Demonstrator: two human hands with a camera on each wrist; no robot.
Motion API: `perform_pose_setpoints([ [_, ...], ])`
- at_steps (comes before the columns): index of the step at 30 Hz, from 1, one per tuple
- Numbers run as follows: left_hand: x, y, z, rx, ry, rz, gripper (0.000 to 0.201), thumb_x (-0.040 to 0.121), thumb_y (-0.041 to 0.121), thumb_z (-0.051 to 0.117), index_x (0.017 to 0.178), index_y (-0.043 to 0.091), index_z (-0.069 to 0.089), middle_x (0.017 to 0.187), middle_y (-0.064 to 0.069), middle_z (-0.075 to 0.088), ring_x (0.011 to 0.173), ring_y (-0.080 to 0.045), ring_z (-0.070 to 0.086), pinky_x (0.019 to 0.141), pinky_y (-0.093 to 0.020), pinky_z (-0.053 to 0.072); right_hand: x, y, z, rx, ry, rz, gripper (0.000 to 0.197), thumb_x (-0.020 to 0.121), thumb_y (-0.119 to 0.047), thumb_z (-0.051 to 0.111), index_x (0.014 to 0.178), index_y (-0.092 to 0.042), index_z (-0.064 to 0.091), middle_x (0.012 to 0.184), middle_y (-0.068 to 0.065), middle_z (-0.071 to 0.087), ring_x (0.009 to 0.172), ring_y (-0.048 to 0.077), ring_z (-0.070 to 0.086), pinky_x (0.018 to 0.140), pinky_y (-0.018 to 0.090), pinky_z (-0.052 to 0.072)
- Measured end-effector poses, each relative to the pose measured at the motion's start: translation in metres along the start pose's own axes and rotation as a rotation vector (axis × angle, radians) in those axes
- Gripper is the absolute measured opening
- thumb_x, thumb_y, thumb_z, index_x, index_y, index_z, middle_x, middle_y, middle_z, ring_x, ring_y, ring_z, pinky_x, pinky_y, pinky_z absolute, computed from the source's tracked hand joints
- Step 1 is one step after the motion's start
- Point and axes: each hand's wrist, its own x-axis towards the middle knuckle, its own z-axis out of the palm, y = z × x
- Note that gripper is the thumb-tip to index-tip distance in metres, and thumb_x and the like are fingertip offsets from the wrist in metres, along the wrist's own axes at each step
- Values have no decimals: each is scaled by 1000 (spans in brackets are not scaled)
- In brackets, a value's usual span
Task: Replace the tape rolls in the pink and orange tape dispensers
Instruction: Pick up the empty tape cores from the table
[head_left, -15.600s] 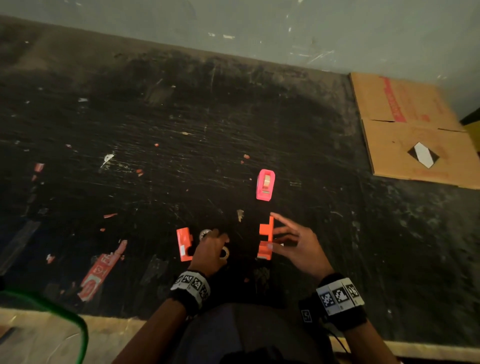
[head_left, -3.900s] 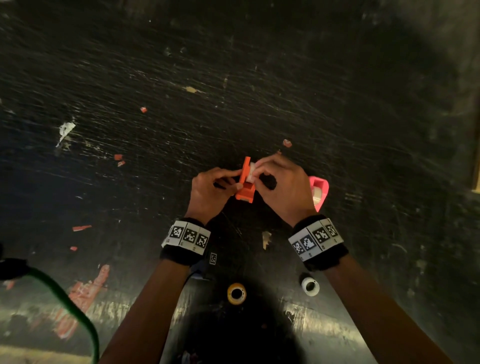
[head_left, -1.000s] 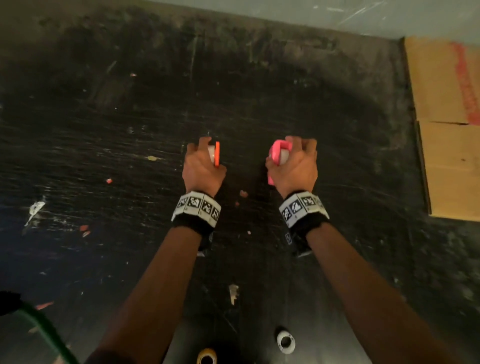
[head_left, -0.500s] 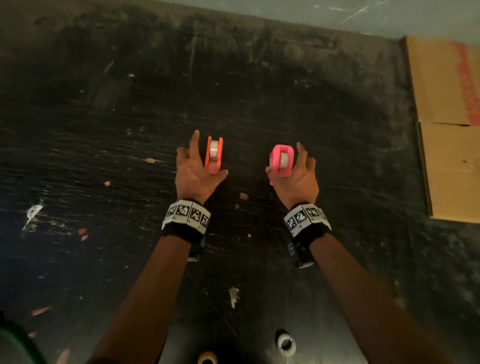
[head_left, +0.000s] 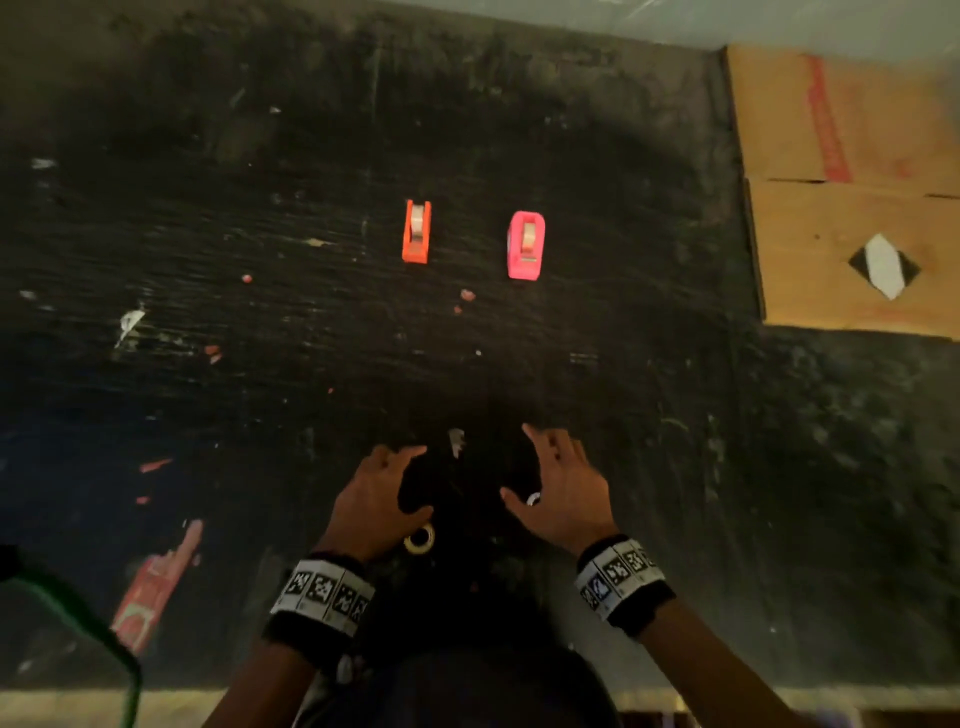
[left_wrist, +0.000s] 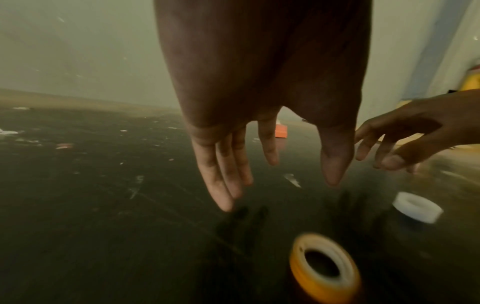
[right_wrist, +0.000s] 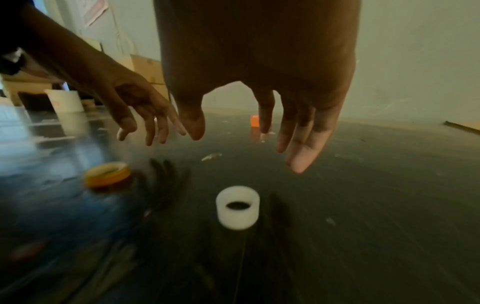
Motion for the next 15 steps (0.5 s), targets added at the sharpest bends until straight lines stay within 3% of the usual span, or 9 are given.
perform_pose_setpoints([
  [4,-23,-8,21,82,-28,53,83,72,42,77,144,36,37,130,-2,44,123,-22,50,98,-42,52,-33,11,21,-60,-57,16,88,82,-57,68,156,-28,29,149,1,39,137,24,44,99,40,53],
  [9,-30,-8,35,186,-32,112,84,71,29,80,144,34,39,137,-2,39,126,-22,47,96,-39,52,-44,15,34,-82,-77,23,79,82,-38,73,150,-29,36,146,3,43,131,26,51,97,44,55],
  [15,-24,-15,55,237,-44,175,63,76,22,74,134,24,50,139,-5,37,128,-23,45,93,-39,54,-45,14,43,-74,-40,30,58,83,-22,71,138,-23,50,140,6,46,124,28,54,90,41,57],
])
